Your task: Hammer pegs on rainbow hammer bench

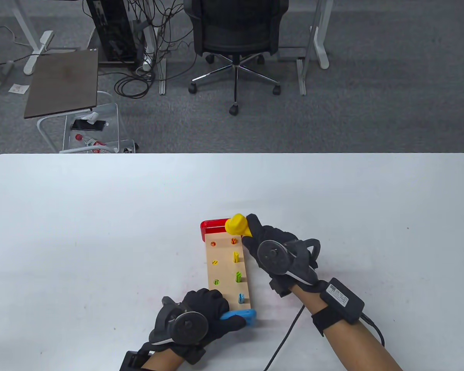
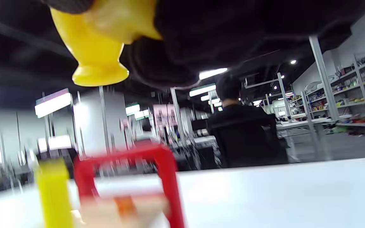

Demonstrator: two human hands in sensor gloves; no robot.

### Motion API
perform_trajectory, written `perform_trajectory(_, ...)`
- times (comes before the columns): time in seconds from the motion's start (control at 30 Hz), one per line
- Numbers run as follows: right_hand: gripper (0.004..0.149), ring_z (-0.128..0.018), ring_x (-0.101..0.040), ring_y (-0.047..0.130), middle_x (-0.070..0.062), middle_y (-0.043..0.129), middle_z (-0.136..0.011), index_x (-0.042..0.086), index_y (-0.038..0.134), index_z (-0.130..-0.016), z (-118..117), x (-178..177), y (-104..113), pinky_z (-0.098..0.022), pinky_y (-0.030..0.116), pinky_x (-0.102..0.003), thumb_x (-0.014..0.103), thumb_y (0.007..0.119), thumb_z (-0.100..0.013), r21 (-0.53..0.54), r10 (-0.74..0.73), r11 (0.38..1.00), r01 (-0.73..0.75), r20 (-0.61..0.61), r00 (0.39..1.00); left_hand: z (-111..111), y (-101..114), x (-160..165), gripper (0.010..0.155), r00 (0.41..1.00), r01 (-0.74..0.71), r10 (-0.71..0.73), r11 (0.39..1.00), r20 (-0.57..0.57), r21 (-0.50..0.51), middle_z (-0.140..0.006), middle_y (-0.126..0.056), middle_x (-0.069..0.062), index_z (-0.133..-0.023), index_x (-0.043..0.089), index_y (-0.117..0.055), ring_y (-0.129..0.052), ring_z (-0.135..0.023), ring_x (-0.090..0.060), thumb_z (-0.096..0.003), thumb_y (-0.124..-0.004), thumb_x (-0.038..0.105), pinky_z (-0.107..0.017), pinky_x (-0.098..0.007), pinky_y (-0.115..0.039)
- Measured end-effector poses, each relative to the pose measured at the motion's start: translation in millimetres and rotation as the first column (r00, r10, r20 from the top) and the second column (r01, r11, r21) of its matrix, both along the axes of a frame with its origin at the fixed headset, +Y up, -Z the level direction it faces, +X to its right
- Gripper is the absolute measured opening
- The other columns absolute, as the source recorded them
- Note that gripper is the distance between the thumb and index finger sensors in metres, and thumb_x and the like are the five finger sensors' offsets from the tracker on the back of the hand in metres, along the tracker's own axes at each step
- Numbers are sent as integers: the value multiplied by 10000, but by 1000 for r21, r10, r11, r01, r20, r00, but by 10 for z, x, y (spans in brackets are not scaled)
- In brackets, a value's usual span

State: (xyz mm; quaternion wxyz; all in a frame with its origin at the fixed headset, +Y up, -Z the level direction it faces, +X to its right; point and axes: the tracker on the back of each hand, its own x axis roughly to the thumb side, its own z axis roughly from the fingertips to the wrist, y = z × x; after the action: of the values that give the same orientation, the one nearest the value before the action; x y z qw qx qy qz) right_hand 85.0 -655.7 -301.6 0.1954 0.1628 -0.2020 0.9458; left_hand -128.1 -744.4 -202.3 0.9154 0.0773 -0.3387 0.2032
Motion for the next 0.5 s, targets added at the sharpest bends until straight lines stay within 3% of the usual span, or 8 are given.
perform_trajectory(0.2, 652, -297, -167, 964, -33, 925, -688, 243, 506, -1021, 3, -28, -68, -232, 879, -345, 540, 530, -441, 89, -48, 995, 51, -35, 998, -3, -1, -2, 563, 1000, -1, 1, 1000, 1, -1, -575, -870, 11, -549, 283, -865, -835, -337, -198, -543, -605, 783, -414, -563, -808)
perform_trajectory(0.23, 644, -247, -166, 959, -50, 951, -645, 226, 550, -1014, -59, -85, -255, -190, 872, -341, 536, 542, -449, 40, 41, 998, -40, -33, 999, -3, -1, -2, 563, 1000, -1, 1, 1000, 1, -2, -576, -870, 12, -550, 284, -864, -835, -338, -198, -543, -604, 783, -415, -562, -808)
perform_trajectory(0.27, 634, -187, -170, 954, -71, 988, -583, 212, 628, -997, -186, -194, -533, -136, 861, -344, 531, 569, -453, -134, 237, 962, -239, -30, 971, -3, -2, -1, 563, 1000, -1, 1, 1000, 0, -3, -576, -870, 11, -550, 283, -865, -835, -338, -198, -543, -605, 783, -414, -562, -808)
perform_trajectory(0.3, 664, -194, -110, 981, 2, 976, -616, 247, 542, -999, -191, -201, -604, -144, 908, -296, 558, 509, -414, -316, 426, 855, -412, -26, 904, -3, -3, 1, 562, 1000, 2, -2, 1000, -1, -3, -578, -870, 12, -552, 284, -864, -835, -339, -197, -543, -605, 783, -415, -562, -809)
perform_trajectory(0.33, 655, -245, -132, 953, -35, 953, -662, 221, 536, -1040, -72, -88, -598, -190, 874, -314, 553, 529, -475, -232, 323, 912, -339, -104, 941, -2, -2, -1, 563, 1000, 1, -1, 1000, -3, -4, -578, -870, 11, -552, 284, -864, -835, -339, -198, -543, -605, 783, -415, -563, -808)
perform_trajectory(0.37, 639, -137, -216, 947, -132, 1010, -534, 155, 696, -967, -135, -218, -508, -90, 844, -386, 494, 630, -430, -52, 148, 987, -152, -74, 986, -4, -4, -1, 563, 1000, 0, 0, 1000, 0, -5, -578, -870, 12, -552, 284, -864, -835, -340, -198, -544, -604, 783, -415, -562, -809)
perform_trajectory(0.4, 639, -208, -165, 955, -57, 982, -606, 223, 620, -1003, -96, -159, -451, -157, 865, -341, 536, 575, -448, -121, 249, 960, -252, -37, 968, -4, -5, -1, 562, 1000, -1, 1, 1000, 0, -6, -578, -870, 12, -552, 284, -864, -834, -340, -198, -543, -605, 783, -415, -563, -808)
perform_trajectory(0.5, 647, -230, -169, 958, -51, 967, -628, 219, 586, -1008, -66, -70, -150, -176, 869, -345, 534, 557, -444, 9, 59, 998, -59, -18, 998, -5, -6, 0, 563, 1000, -3, 3, 1000, 2, -5, -578, -870, 11, -552, 283, -864, -834, -339, -198, -543, -605, 783, -415, -563, -808)
